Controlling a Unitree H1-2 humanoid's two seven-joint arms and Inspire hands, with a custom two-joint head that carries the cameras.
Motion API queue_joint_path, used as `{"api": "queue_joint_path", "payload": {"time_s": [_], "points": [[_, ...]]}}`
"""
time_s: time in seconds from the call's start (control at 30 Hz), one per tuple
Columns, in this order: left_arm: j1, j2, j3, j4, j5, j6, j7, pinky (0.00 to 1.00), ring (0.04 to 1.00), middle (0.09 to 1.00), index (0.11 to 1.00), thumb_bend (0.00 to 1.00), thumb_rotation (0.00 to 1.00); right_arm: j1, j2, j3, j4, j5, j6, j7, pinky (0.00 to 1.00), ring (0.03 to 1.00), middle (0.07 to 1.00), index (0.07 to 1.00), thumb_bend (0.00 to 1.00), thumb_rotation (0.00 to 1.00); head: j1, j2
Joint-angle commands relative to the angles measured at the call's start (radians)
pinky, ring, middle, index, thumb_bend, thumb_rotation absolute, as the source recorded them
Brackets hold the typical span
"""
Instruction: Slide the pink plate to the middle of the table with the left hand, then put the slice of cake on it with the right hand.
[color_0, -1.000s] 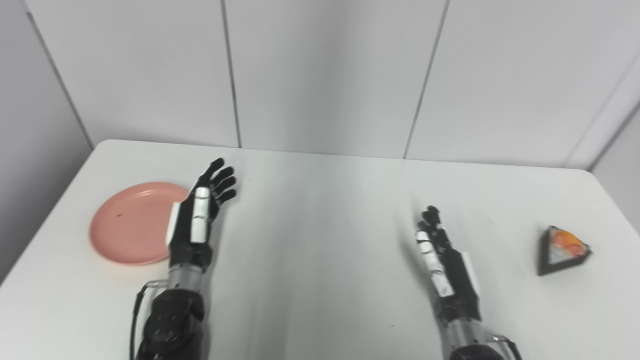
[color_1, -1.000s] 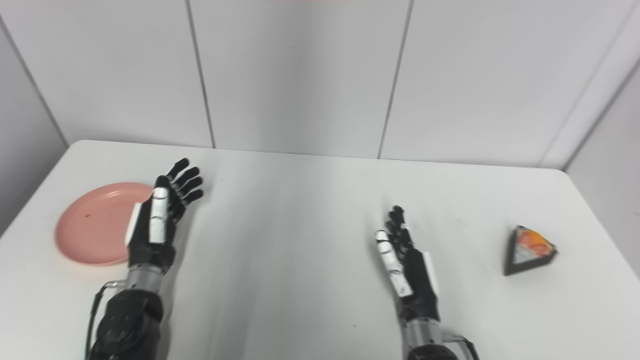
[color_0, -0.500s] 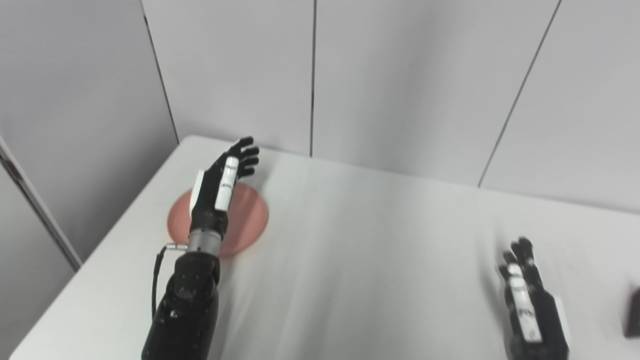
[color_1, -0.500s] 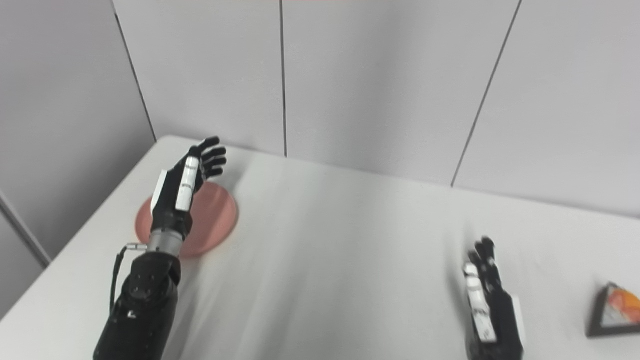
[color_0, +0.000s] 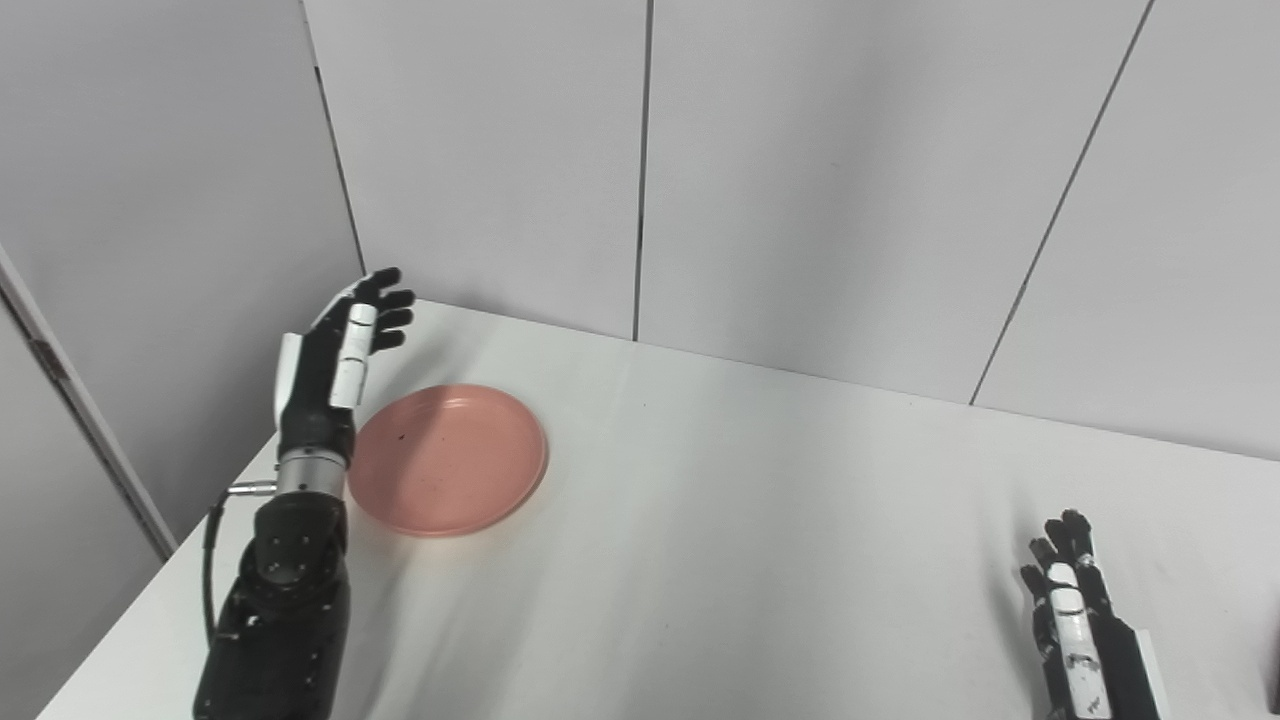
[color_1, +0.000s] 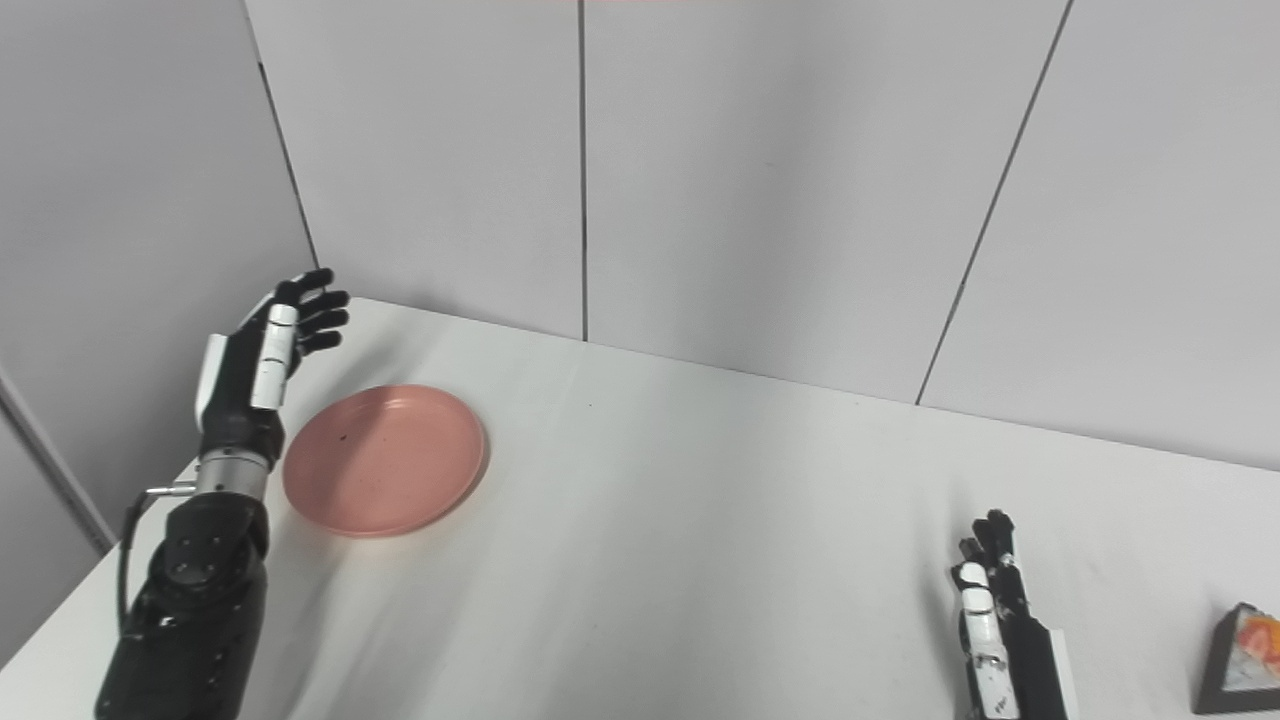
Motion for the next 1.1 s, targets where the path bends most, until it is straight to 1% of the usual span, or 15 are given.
{"api": "queue_joint_path", "payload": {"time_s": [0.0,0.1,0.13,0.23,0.27,0.3,0.33,0.47,0.53,0.63,0.7,0.77,0.83,0.93,1.07], "points": [[-0.012,0.028,0.014,0.002,-0.013,-0.017,0.010,0.74,0.754,0.747,0.743,0.76,1.00,0.002,-0.001,-0.015,-0.003,0.011,-0.030,0.004,1.00,1.000,1.000,1.000,0.38,0.74,-0.004,-0.001],[0.001,0.032,0.036,0.010,-0.029,-0.011,0.012,0.76,0.765,0.753,0.750,0.76,1.00,0.011,0.003,-0.019,-0.005,0.022,-0.043,0.011,1.00,1.000,1.000,0.994,0.40,0.72,-0.007,0.006],[0.002,0.034,0.041,0.010,-0.034,-0.010,0.011,0.77,0.770,0.757,0.756,0.75,1.00,0.014,0.003,-0.018,-0.015,0.022,-0.038,0.010,1.00,1.000,1.000,0.994,0.40,0.72,-0.003,0.019],[0.009,0.047,0.048,0.012,-0.042,0.006,0.003,0.79,0.776,0.760,0.756,0.75,1.00,0.021,-0.001,-0.017,-0.048,0.029,-0.001,0.011,1.00,1.000,1.000,1.000,0.38,0.69,0.010,0.025],[0.011,0.049,0.050,0.011,-0.046,0.008,0.000,0.80,0.778,0.759,0.754,0.76,1.00,0.023,-0.002,-0.017,-0.056,0.028,0.009,0.009,1.00,1.000,1.000,1.000,0.39,0.69,0.010,0.025],[0.016,0.053,0.050,0.011,-0.048,0.009,-0.004,0.80,0.778,0.759,0.753,0.77,1.00,0.026,-0.003,-0.018,-0.063,0.033,0.013,0.011,1.00,1.000,1.000,1.000,0.39,0.68,0.015,0.035],[0.018,0.057,0.053,0.013,-0.059,0.014,-0.011,0.79,0.779,0.759,0.755,0.78,1.00,0.028,-0.004,-0.019,-0.072,0.037,0.018,0.011,1.00,1.000,1.000,1.000,0.41,0.70,0.020,0.044],[0.026,0.076,0.055,0.023,-0.101,0.040,-0.034,0.78,0.794,0.775,0.771,0.81,1.00,0.033,-0.007,-0.019,-0.094,0.029,0.026,0.007,1.00,1.000,1.000,1.000,0.41,0.72,0.029,0.052],[0.032,0.090,0.051,0.036,-0.115,0.036,-0.051,0.78,0.802,0.787,0.780,0.80,1.00,0.034,-0.009,-0.019,-0.096,0.025,0.023,0.006,1.00,1.000,1.000,1.000,0.41,0.73,0.032,0.055],[0.034,0.103,0.046,0.068,-0.146,0.024,-0.086,0.79,0.815,0.810,0.801,0.79,1.00,0.033,-0.010,-0.022,-0.096,0.041,0.025,0.013,1.00,1.000,1.000,1.000,0.46,0.74,0.041,0.060],[0.030,0.099,0.043,0.094,-0.149,0.016,-0.088,0.80,0.822,0.815,0.804,0.80,1.00,0.030,-0.014,-0.021,-0.092,0.034,0.020,0.014,1.00,1.000,1.000,1.000,0.44,0.75,0.043,0.057],[0.027,0.095,0.040,0.114,-0.149,0.009,-0.085,0.81,0.829,0.820,0.808,0.82,1.00,0.027,-0.017,-0.020,-0.088,0.034,0.016,0.017,1.00,1.000,1.000,1.000,0.40,0.75,0.043,0.056],[0.026,0.090,0.033,0.139,-0.150,-0.004,-0.089,0.82,0.836,0.825,0.813,0.82,1.00,0.025,-0.015,-0.024,-0.083,0.037,0.009,0.015,1.00,1.000,1.000,1.000,0.40,0.75,0.044,0.056],[0.023,0.086,0.023,0.162,-0.149,-0.006,-0.090,0.83,0.836,0.823,0.813,0.83,1.00,0.025,-0.012,-0.029,-0.081,0.040,0.003,0.015,1.00,1.000,1.000,1.000,0.42,0.75,0.050,0.059],[0.017,0.084,0.009,0.197,-0.166,-0.007,-0.110,0.86,0.851,0.833,0.820,0.83,1.00,0.026,-0.011,-0.032,-0.089,0.050,0.014,0.017,1.00,1.000,1.000,1.000,0.38,0.74,0.054,0.057]]}}
